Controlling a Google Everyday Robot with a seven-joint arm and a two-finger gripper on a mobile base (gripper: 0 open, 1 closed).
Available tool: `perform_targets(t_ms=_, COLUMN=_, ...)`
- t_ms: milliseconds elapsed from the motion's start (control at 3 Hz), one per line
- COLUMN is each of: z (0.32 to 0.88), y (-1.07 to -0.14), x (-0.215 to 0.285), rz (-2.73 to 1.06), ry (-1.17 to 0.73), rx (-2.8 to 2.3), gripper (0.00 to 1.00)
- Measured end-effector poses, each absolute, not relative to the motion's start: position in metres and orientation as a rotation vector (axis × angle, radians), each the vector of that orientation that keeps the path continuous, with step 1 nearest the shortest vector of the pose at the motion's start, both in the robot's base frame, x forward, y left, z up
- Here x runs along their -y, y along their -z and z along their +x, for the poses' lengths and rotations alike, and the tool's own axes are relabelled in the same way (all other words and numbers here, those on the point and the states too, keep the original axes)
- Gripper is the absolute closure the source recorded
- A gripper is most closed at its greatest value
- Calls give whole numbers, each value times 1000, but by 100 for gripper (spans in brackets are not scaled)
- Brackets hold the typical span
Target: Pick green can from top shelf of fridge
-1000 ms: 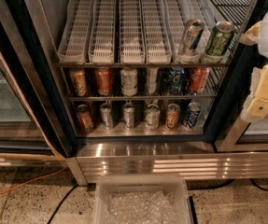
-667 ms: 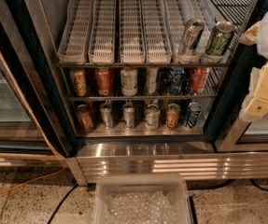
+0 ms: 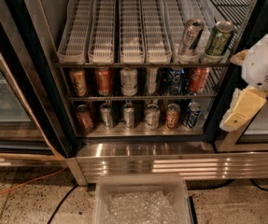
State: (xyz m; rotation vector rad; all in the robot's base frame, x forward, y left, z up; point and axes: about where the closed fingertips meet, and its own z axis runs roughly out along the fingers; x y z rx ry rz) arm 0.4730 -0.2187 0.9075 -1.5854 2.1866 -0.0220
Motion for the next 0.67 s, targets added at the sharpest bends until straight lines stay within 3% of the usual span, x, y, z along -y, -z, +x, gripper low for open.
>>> perform_targets(t_ms=667, z=504, y=-876, x=214, rz=-1513, ry=-14, rx=-2129, gripper=0)
